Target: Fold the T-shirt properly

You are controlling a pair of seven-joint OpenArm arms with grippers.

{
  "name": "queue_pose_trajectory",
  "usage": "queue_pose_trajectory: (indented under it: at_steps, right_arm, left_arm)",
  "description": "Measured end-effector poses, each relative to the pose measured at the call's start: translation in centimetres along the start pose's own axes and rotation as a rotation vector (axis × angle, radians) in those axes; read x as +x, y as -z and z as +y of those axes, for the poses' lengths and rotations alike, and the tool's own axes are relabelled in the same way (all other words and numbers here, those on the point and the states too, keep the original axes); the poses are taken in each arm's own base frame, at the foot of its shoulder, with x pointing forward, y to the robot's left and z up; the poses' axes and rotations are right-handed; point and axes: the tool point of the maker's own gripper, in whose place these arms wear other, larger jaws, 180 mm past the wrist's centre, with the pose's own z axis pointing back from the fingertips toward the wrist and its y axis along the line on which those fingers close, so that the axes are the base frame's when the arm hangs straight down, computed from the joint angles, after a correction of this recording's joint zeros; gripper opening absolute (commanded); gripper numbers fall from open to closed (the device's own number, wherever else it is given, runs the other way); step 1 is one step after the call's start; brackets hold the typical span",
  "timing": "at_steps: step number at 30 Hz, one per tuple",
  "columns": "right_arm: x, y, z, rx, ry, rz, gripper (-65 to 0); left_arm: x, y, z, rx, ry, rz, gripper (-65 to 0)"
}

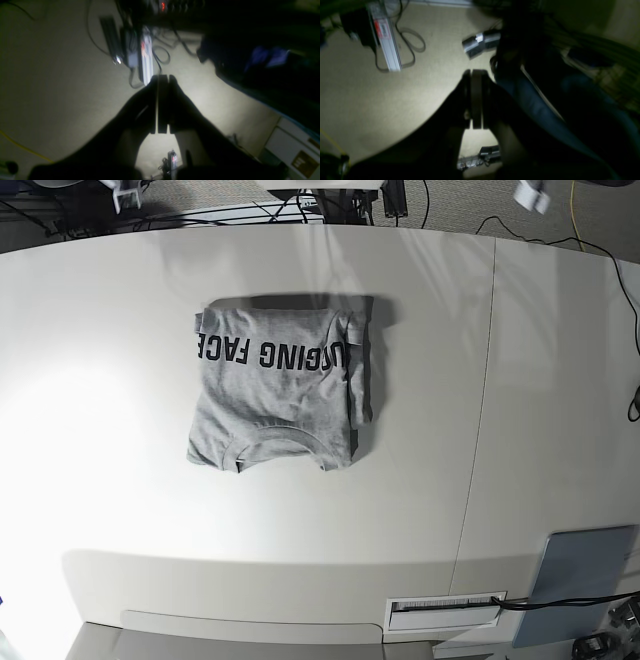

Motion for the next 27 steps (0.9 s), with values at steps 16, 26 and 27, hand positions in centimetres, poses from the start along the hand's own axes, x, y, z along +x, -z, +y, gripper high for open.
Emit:
queue_pose_trajectory:
  at_steps: [16, 26, 27]
  right_arm:
    - [-4.7, 19.2, 6.4, 0.223, 0.197, 0.111, -65.0]
    - [4.5, 21.4, 7.3, 0.273, 0.265, -0.013, -65.0]
    - [4.6, 21.4, 7.3, 0.273, 0.265, -0.014, -65.0]
  left_arm:
    - [-3.9, 13.7, 2.6, 0.099, -0.245, 0.084, -47.8]
    - [-0.4, 19.5, -0.4, 0.125, -0.184, 0.130, -47.9]
    - [-0.4, 19.6, -0.5, 0.125, -0.188, 0.132, -47.9]
